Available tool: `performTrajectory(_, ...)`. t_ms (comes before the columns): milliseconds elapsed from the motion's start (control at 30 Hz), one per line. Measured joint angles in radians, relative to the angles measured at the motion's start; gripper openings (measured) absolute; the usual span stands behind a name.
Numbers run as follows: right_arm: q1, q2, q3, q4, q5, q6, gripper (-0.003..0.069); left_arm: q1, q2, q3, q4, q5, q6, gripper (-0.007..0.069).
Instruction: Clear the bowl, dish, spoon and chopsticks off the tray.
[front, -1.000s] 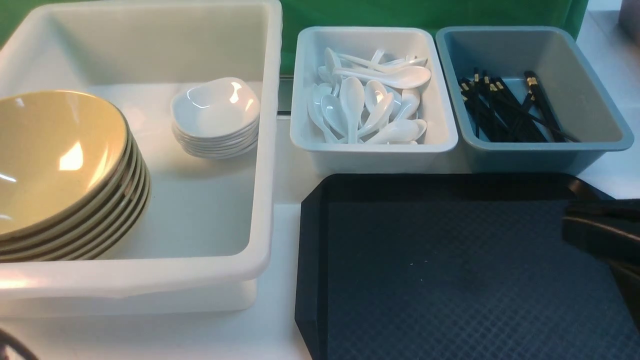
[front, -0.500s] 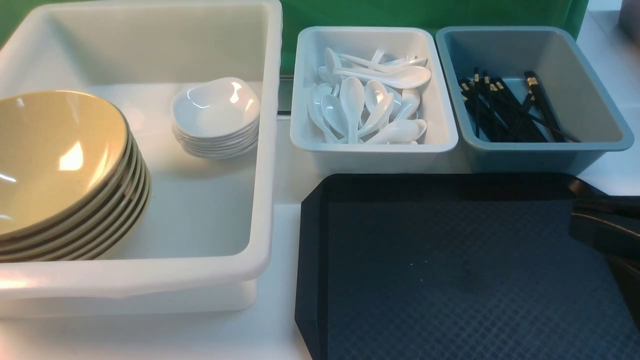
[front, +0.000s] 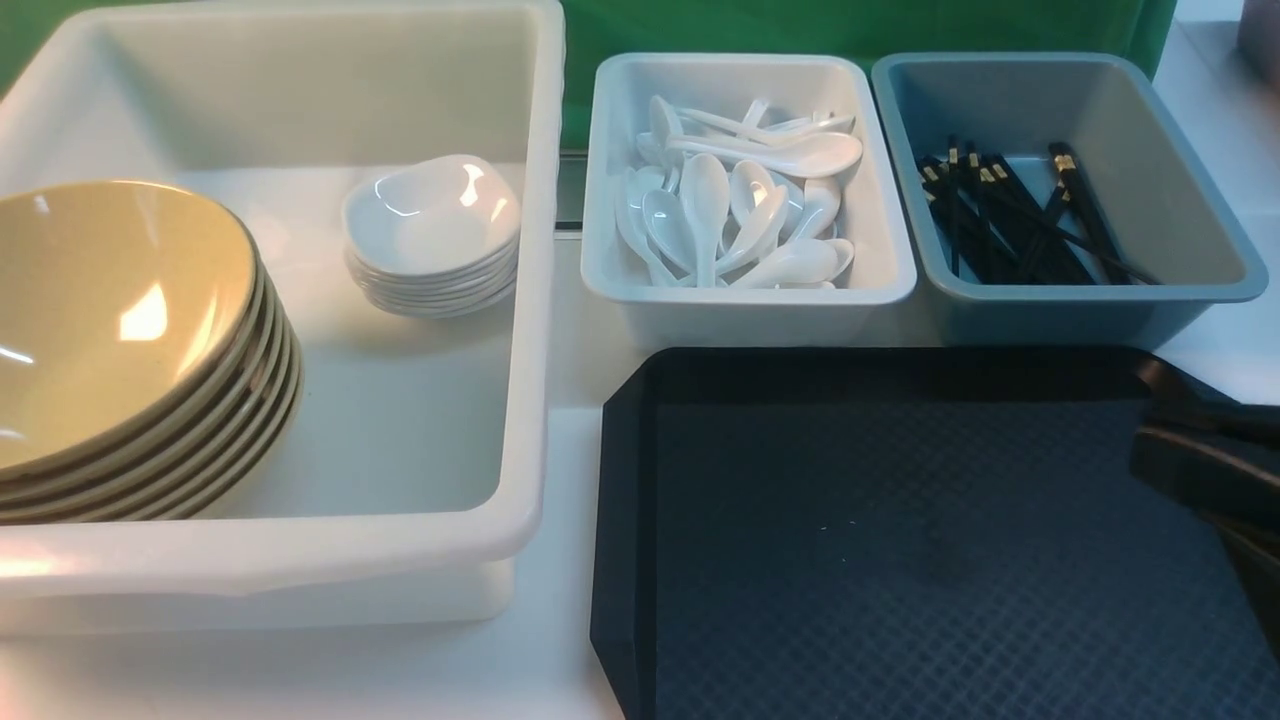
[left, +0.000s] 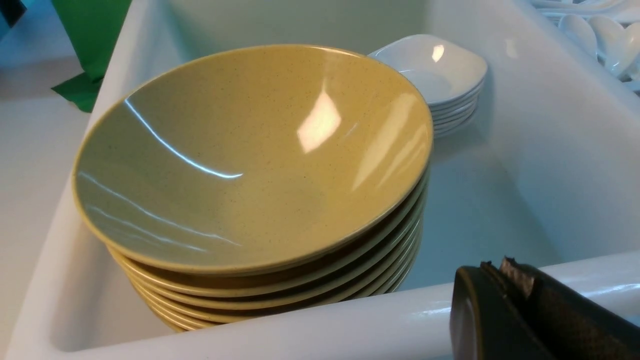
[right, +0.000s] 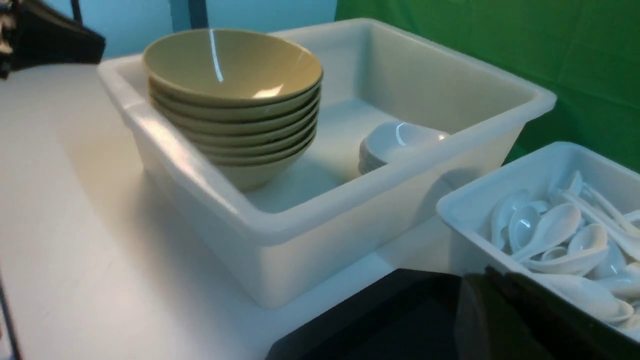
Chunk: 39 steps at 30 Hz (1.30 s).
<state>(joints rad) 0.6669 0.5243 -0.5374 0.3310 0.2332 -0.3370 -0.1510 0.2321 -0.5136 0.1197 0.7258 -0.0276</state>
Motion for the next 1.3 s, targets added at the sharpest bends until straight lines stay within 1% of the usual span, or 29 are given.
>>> performTrajectory(100,-0.066,-0.070,0.149,-0.005,-0.212,0.066,0.0032,0.000,0.000,0.000,0.000,0.000,0.000,-0.0008)
performTrajectory(133,-0.103,-0.110,0.226,-0.033,-0.297,0.104,0.0032,0.000,0.000,0.000,0.000,0.000,0.000,-0.0008)
performTrajectory(200,-0.147,-0.139,0.280,-0.067,-0.339,0.142,0.0031,0.000,0.000,0.000,0.000,0.000,0.000,-0.0008)
performTrajectory(233,-0.210,-0.192,0.361,-0.100,-0.377,0.223,0.0031,0.000,0.000,0.000,0.000,0.000,0.000,-0.0008)
performTrajectory(333,-0.365,-0.305,0.493,-0.177,-0.379,0.350,0.0031,0.000,0.000,0.000,0.000,0.000,0.000,-0.0008)
performTrajectory(367,-0.408,-0.336,0.521,-0.208,-0.371,0.366,0.0031,0.000,0.000,0.000,0.000,0.000,0.000,-0.0008)
performTrajectory(433,-0.543,-0.423,0.562,-0.289,-0.307,0.392,0.0031,0.000,0.000,0.000,0.000,0.000,0.000,-0.0008)
performTrajectory(533,-0.647,-0.486,0.565,-0.342,-0.188,0.434,0.0031,0.000,0.000,0.000,0.000,0.000,0.000,-0.0008)
performTrajectory(567,-0.654,-0.490,0.565,-0.349,-0.188,0.434,0.0031,0.000,0.000,0.000,0.000,0.000,0.000,-0.0008)
performTrajectory(600,-0.694,-0.515,0.565,-0.389,-0.104,0.479,0.0031,0.000,0.000,0.000,0.000,0.000,0.000,-0.0008)
performTrajectory(667,-0.719,-0.530,0.565,-0.433,-0.028,0.513,0.0031,0.000,0.000,0.000,0.000,0.000,0.000,-0.0008)
performTrajectory(733,-0.725,-0.535,0.565,-0.459,0.038,0.529,0.0031,0.000,0.000,0.000,0.000,0.000,0.000,-0.0008)
performTrajectory(800,-0.719,-0.535,0.565,-0.468,0.065,0.532,0.0031,0.000,0.000,0.000,0.000,0.000,0.000,-0.0008)
performTrajectory(1067,-0.669,-0.536,0.565,-0.473,0.086,0.531,0.0031,0.000,0.000,0.000,0.000,0.000,0.000,-0.0008)
performTrajectory(1300,-0.667,-0.536,0.565,-0.473,0.086,0.531,0.0032,0.000,0.000,0.000,0.000,0.000,0.000,-0.0008)
